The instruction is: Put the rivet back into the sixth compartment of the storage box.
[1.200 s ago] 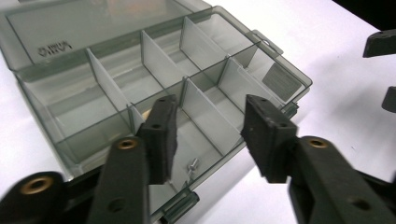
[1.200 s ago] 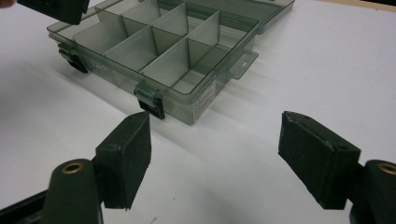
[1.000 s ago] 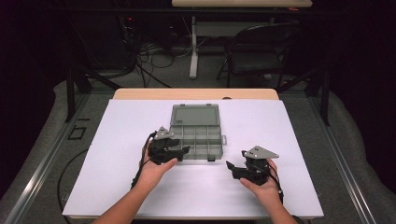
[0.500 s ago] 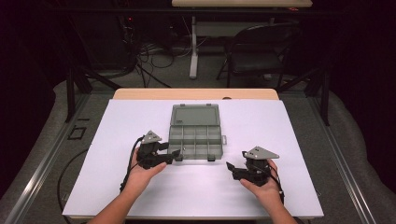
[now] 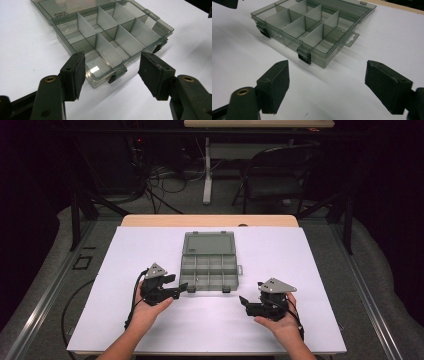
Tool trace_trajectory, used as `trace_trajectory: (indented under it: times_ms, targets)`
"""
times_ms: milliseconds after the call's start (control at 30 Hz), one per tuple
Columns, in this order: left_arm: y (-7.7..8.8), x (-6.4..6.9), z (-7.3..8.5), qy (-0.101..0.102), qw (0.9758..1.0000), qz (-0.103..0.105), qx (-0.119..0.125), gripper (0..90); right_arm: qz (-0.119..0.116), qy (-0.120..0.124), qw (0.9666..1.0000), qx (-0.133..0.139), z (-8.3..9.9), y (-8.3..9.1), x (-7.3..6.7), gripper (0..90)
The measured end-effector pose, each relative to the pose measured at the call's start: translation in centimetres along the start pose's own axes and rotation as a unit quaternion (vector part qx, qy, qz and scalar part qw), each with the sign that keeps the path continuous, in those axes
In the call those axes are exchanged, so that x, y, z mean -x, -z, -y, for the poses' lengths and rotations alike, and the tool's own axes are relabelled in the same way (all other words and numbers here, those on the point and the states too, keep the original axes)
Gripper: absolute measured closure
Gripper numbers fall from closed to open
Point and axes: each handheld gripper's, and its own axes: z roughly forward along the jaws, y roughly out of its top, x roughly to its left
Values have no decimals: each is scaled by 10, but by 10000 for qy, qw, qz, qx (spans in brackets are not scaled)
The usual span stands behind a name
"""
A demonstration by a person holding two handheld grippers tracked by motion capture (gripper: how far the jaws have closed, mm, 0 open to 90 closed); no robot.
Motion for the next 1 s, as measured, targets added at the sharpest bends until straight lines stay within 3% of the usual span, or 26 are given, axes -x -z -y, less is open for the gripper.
trace_trajectory:
  times_ms: [100,233,367,467,567,767,867,1000]
  targets:
    - [3,-2,-3,-41,10000,7,35,362,-12,27,10000,-69,0,-2,0,236]
    - [4,-7,-5,147,9998,28,160,359,-25,-167,9998,-145,-3,-4,4,275]
    - [5,-11,-10,191,9997,-57,145,360,55,-178,9997,-130,-8,-4,9,318]
    - [6,-15,-14,278,9995,9,143,359,-35,-187,9995,-270,-12,-8,14,362]
    - [6,-18,-19,240,9996,-55,137,359,-60,-159,9991,-377,-17,-14,18,366]
    - [0,-24,-27,156,9998,-127,-41,360,-47,-140,9984,-540,-28,-23,24,399]
    - [-5,-28,-31,220,9996,-83,-148,361,-33,-155,9981,-598,-35,-26,27,399]
    - [-10,-35,-35,382,9991,-37,-174,358,-87,-349,9970,-682,-44,-32,31,376]
